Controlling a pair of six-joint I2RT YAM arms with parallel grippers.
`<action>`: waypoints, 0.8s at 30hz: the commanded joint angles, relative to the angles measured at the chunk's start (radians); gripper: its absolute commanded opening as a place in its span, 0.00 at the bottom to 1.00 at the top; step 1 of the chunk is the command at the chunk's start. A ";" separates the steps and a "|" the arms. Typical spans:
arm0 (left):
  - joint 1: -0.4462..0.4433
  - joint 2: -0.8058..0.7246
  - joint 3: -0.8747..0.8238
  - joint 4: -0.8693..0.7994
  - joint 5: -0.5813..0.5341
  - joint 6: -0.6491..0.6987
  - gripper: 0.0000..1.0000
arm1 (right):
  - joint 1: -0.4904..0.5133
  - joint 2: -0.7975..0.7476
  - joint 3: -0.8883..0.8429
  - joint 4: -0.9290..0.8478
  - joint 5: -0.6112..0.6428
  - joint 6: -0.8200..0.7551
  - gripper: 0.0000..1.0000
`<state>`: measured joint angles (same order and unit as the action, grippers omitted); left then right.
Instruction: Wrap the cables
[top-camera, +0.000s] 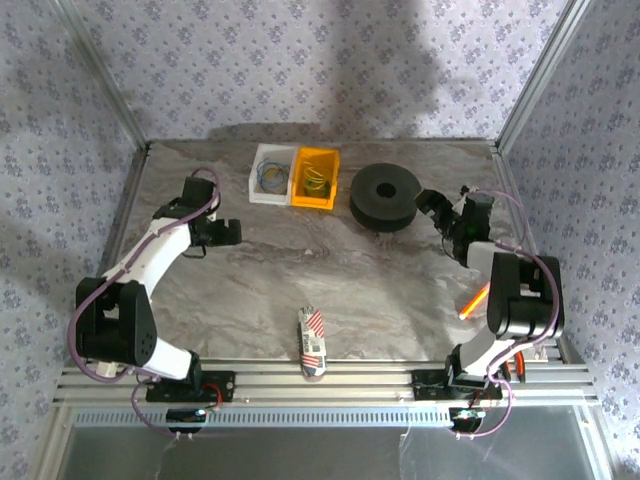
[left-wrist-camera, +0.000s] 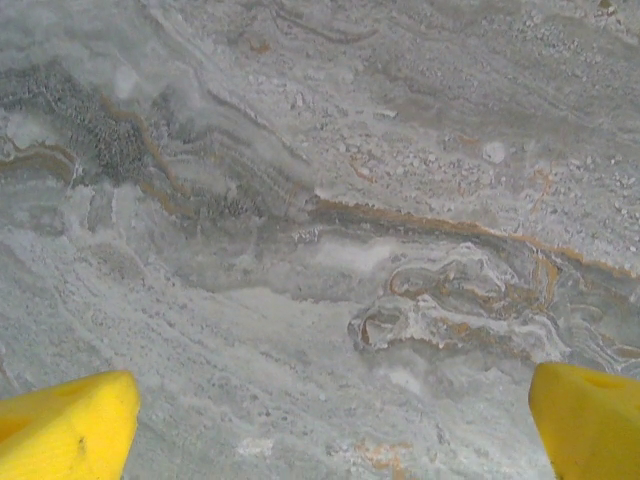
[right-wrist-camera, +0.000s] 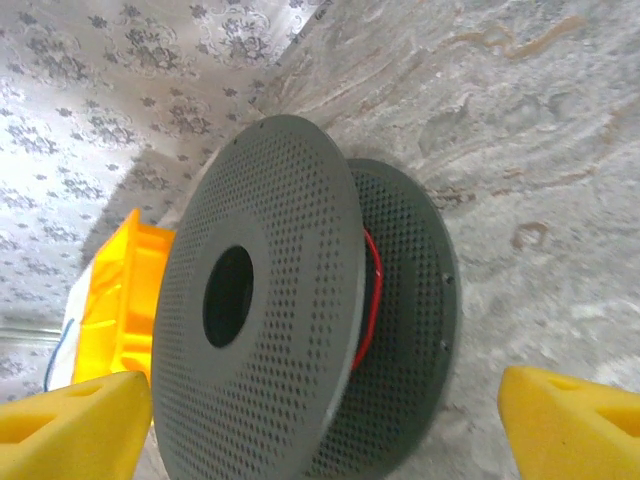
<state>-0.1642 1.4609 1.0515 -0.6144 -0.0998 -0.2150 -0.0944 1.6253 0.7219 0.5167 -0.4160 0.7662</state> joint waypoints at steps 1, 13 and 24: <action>-0.008 -0.048 0.019 -0.053 0.019 -0.017 1.00 | 0.027 0.077 0.061 0.081 -0.007 0.082 0.90; -0.012 -0.107 -0.007 -0.097 -0.005 -0.015 1.00 | 0.124 0.232 0.177 0.095 0.061 0.123 0.67; -0.012 -0.117 -0.019 -0.093 -0.014 -0.017 1.00 | 0.110 0.157 0.156 -0.034 0.131 0.116 0.18</action>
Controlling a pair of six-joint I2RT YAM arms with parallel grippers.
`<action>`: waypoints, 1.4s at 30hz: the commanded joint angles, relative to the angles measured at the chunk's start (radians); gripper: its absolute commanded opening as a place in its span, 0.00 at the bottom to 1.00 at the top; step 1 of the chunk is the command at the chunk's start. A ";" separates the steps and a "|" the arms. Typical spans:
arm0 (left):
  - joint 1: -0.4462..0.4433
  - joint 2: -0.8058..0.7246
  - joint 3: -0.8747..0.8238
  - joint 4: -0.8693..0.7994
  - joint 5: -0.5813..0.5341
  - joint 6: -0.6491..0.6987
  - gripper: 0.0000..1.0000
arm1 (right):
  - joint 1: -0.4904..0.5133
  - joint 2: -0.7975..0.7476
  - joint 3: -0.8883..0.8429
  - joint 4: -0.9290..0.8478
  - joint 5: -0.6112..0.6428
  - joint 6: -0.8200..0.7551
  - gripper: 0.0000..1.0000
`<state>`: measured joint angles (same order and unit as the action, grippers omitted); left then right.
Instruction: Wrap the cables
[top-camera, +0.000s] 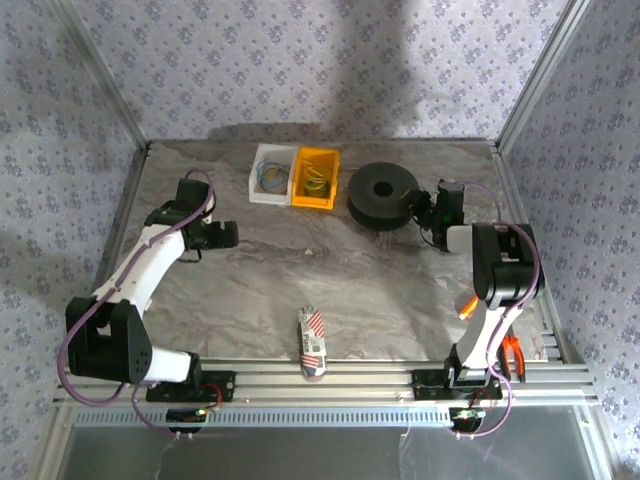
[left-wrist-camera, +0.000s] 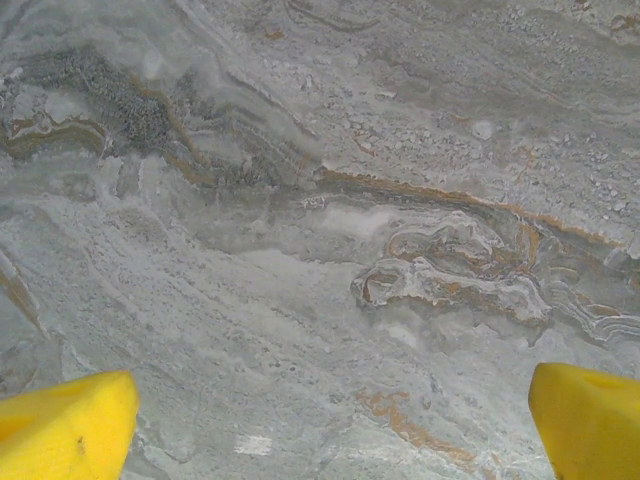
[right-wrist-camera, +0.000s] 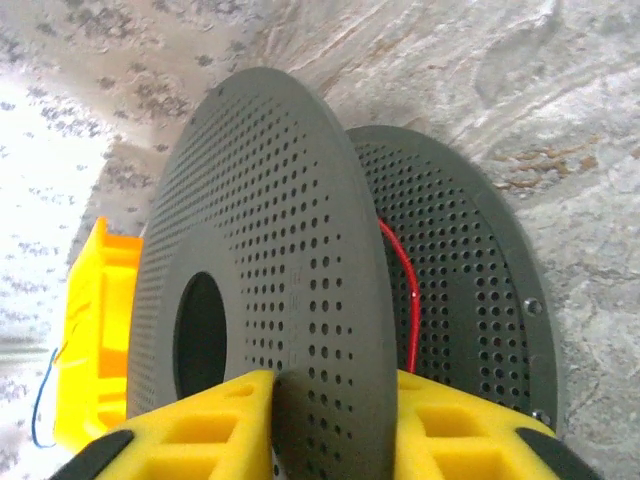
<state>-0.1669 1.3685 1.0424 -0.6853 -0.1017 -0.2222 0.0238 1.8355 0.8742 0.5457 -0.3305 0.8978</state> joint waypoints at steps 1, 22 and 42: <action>-0.010 -0.027 -0.012 -0.022 -0.011 -0.009 1.00 | -0.011 -0.074 -0.004 -0.069 0.043 -0.023 0.11; -0.026 -0.026 -0.018 -0.020 -0.012 -0.014 1.00 | 0.211 -0.832 -0.276 -0.402 -0.181 -0.065 0.00; -0.116 -0.009 0.010 -0.053 -0.034 -0.028 1.00 | 0.386 -0.352 -0.282 -0.288 -0.244 -0.222 0.00</action>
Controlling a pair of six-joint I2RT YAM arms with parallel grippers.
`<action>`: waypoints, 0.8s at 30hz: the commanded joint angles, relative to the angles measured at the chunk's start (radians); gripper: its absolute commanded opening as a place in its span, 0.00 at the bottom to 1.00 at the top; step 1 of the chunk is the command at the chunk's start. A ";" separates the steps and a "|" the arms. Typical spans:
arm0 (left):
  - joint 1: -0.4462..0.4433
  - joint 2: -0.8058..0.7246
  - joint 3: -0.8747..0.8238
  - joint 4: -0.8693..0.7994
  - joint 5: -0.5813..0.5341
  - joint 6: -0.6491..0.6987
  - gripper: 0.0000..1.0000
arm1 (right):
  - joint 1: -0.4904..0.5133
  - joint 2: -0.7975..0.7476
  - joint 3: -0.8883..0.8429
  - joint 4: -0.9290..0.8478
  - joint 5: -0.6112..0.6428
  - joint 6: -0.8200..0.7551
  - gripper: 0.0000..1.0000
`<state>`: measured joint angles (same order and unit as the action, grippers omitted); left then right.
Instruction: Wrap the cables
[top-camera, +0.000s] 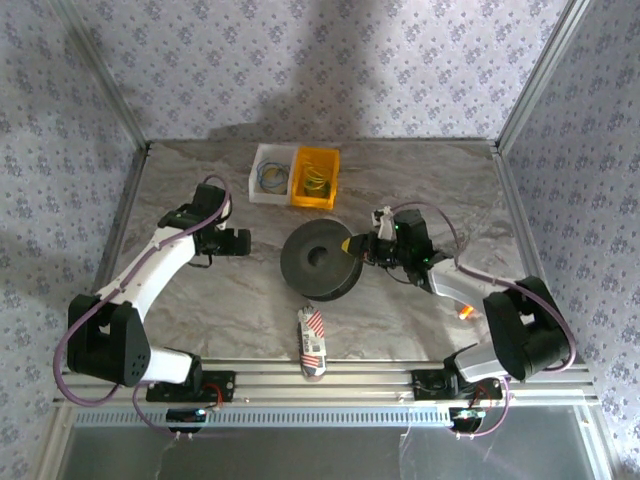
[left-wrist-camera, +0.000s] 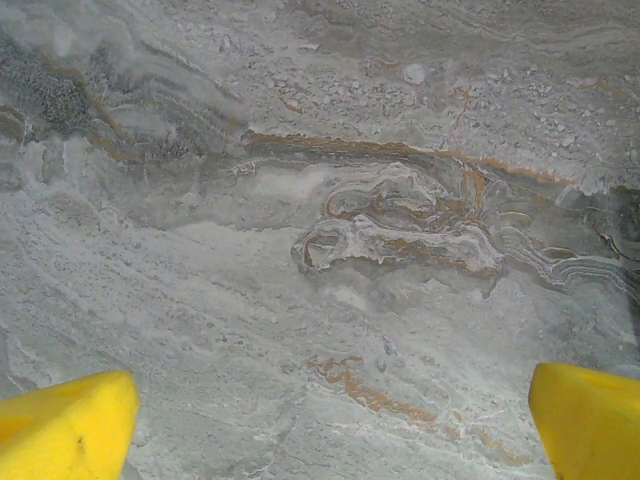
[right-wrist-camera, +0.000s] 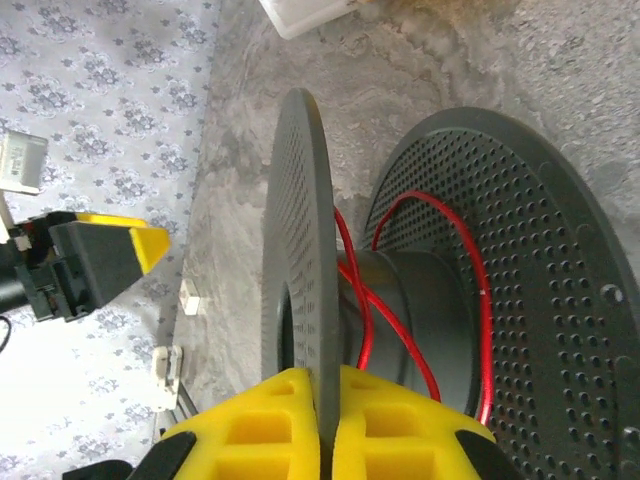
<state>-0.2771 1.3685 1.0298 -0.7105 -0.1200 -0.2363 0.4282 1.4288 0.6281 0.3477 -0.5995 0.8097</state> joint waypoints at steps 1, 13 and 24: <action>-0.005 -0.010 0.022 -0.025 -0.015 -0.013 1.00 | -0.028 0.073 -0.043 -0.085 0.031 -0.150 0.00; -0.011 -0.011 0.013 -0.015 0.000 -0.018 1.00 | -0.087 0.217 -0.025 0.000 0.023 -0.174 0.23; -0.014 -0.025 0.016 -0.033 -0.013 -0.008 1.00 | -0.095 0.040 0.151 -0.403 0.127 -0.410 1.00</action>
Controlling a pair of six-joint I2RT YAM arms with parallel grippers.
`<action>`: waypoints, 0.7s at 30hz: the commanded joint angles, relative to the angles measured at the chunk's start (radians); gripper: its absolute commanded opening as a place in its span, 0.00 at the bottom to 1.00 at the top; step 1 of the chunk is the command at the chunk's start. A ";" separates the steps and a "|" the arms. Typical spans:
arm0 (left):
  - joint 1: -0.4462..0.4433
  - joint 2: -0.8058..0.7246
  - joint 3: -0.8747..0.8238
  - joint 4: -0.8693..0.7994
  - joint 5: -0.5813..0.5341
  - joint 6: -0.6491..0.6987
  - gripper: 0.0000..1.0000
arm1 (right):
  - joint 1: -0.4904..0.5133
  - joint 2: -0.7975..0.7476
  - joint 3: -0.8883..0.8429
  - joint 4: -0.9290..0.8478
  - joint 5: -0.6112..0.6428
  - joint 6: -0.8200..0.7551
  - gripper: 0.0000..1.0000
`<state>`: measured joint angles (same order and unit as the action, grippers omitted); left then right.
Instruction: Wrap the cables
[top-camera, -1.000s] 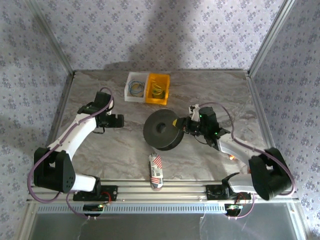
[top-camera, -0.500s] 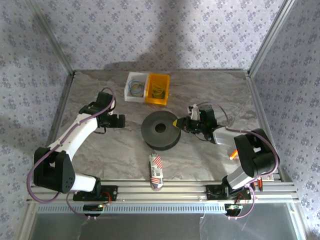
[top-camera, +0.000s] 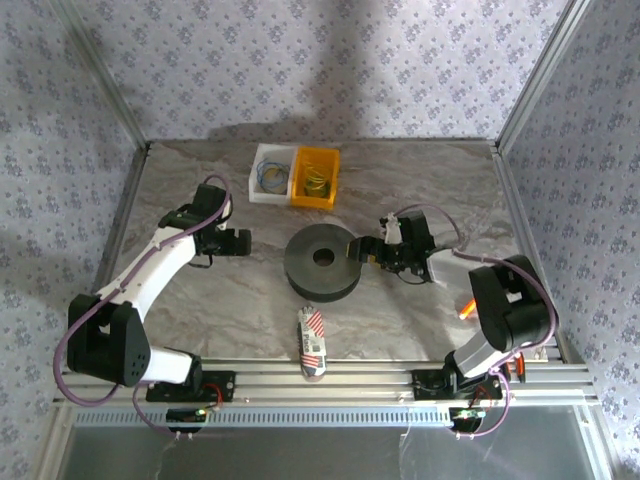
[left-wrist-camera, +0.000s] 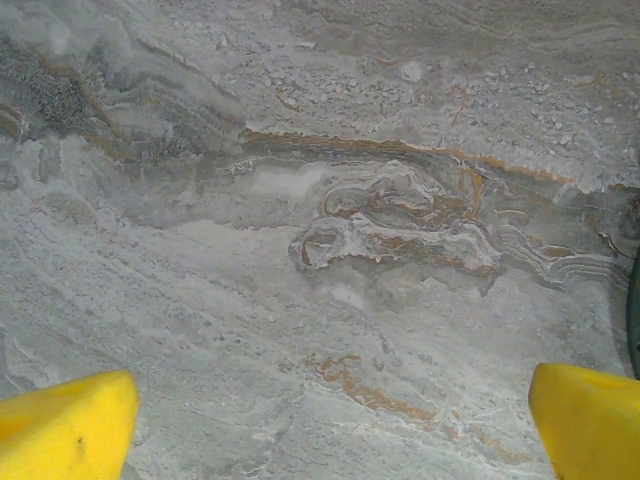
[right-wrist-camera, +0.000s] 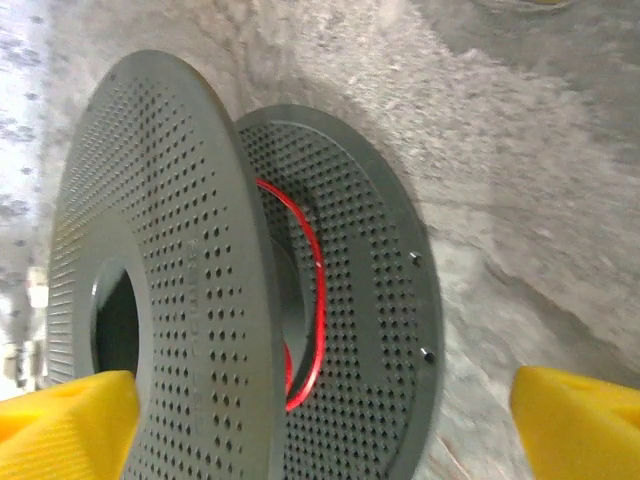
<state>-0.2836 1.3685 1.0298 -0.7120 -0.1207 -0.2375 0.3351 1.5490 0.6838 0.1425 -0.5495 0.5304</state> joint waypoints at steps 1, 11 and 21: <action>-0.008 -0.025 0.018 -0.035 -0.012 -0.006 1.00 | -0.002 -0.102 0.136 -0.270 0.106 -0.170 1.00; -0.009 -0.021 0.028 -0.045 -0.004 -0.003 1.00 | 0.087 0.028 0.682 -0.662 0.297 -0.525 1.00; -0.009 -0.021 0.033 -0.074 0.002 0.012 1.00 | 0.154 0.475 1.247 -0.774 0.299 -0.752 1.00</action>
<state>-0.2844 1.3685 1.0306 -0.7448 -0.1196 -0.2363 0.4843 1.9453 1.8145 -0.5339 -0.2611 -0.1196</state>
